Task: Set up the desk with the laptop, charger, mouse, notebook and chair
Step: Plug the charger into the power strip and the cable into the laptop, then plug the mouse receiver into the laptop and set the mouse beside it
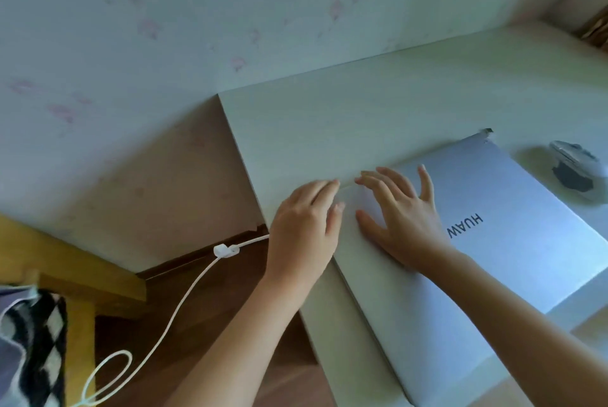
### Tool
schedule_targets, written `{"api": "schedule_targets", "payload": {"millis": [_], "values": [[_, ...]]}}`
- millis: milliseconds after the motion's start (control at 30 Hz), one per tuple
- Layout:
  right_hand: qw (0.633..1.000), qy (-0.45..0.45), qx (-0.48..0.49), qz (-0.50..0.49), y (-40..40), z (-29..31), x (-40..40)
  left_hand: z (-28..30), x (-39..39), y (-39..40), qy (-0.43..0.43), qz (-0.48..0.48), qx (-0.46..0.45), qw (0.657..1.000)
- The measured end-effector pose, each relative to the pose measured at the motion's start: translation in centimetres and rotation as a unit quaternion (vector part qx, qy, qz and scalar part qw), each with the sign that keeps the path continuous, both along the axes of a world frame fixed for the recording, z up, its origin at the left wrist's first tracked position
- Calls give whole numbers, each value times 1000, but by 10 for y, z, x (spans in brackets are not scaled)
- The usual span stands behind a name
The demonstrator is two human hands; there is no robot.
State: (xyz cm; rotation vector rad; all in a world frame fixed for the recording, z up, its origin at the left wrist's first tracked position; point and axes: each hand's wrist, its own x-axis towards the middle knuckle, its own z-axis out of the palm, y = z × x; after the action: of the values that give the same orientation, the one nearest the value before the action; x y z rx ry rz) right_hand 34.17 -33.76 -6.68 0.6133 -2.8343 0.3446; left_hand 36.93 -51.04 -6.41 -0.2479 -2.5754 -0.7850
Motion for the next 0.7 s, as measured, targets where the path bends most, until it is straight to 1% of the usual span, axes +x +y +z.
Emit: {"api": "schedule_targets", "payload": {"millis": [67,200,367,500,700], "values": [[998,-17,27,-46,17,-1,5,1,-9,19,-22,-38,-50,998],[989,-42,63,-127,52,1,17,-14,-17,50,-69,-80,-93,990],[977,-53,55,-198,96,2,25,-23,-25,86,-69,-112,-122,984],[970,-65,42,-229,123,2,20,-22,-41,119,-67,-129,-131,981],[968,-62,48,-238,167,1,-9,-22,-86,186,-75,-139,-140,977]]}}
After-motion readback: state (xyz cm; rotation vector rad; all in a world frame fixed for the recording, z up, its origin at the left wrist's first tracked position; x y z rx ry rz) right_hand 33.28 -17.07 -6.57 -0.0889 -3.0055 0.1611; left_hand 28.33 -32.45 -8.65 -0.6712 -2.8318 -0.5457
